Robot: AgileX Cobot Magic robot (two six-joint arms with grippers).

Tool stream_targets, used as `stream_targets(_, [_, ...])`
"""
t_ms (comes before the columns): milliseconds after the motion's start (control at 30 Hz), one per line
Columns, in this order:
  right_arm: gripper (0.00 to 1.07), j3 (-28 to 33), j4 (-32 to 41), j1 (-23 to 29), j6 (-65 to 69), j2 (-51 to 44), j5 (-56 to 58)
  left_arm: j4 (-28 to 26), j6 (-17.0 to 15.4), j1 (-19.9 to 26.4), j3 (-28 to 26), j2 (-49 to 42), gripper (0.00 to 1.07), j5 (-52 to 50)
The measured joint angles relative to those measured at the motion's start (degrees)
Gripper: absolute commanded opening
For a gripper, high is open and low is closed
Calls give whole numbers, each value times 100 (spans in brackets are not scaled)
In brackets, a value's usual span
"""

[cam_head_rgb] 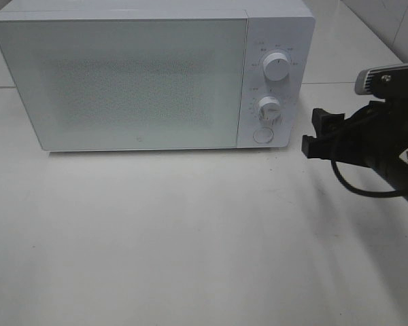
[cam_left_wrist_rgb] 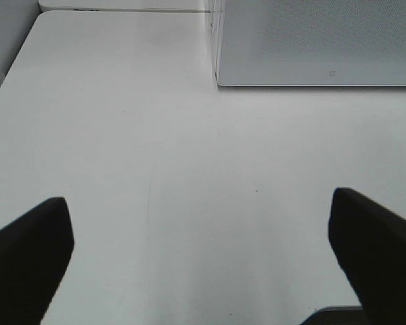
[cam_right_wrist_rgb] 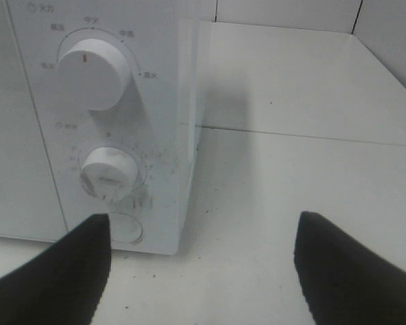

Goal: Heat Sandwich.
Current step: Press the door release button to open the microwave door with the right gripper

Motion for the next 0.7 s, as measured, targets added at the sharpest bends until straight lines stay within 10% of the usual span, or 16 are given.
stream_targets(700, [73,-602,1266,1742,40,1094,-418,0,0,0,0,0,98,0])
